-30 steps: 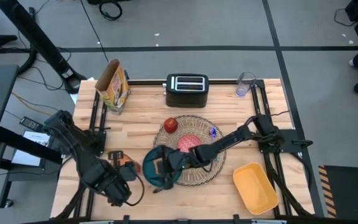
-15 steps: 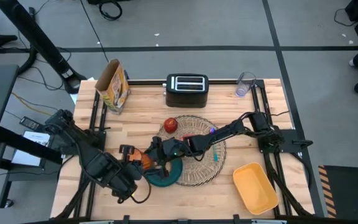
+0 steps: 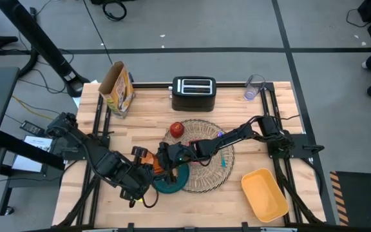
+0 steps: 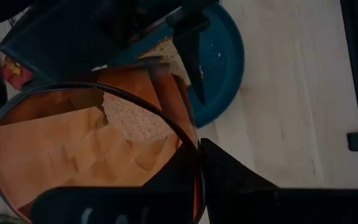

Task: Arrange a breakfast setting
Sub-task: Put the orange cup on the brown table mat above the iridescent blue spoon

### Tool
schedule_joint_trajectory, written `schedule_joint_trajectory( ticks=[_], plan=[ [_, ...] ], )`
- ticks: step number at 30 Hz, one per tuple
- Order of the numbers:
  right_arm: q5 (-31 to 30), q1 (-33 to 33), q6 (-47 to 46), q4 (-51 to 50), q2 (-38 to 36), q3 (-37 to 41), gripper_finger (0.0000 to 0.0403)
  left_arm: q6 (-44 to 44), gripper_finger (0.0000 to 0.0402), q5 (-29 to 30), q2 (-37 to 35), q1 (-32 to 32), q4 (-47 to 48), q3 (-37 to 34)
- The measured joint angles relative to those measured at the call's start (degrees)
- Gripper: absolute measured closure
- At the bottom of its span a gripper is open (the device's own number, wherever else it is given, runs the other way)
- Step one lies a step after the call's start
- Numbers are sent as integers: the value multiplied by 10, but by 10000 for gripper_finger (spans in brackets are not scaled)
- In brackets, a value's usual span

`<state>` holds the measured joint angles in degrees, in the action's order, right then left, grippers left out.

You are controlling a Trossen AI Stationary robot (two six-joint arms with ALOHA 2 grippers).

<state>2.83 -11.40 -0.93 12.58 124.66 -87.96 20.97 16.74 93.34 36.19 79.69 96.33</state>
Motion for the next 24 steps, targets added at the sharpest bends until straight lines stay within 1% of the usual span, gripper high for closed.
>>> schedule_joint_trajectory(
  ticks=[5, 9, 14, 17, 20, 24],
  plan=[
    [0, 0, 3, 0, 0, 0, 73, 3, 385, 0, 0, -1, -2, 0],
    [-6, 0, 5, 1, 0, 0, 73, 4, 378, 0, 0, -1, -3, 0],
    [-18, -5, 20, 4, 0, 0, 73, 17, 335, 1, 0, 0, -5, 1],
    [-19, -9, 25, 7, -1, 0, 73, 41, 304, 3, 0, 6, 5, 17],
    [-19, -13, 30, 6, -1, 0, 73, 59, 272, -2, 0, 15, 28, 46],
    [-19, -17, 38, 6, -2, 8, 73, 91, 242, -11, 0, 39, 80, 111]
  ],
)
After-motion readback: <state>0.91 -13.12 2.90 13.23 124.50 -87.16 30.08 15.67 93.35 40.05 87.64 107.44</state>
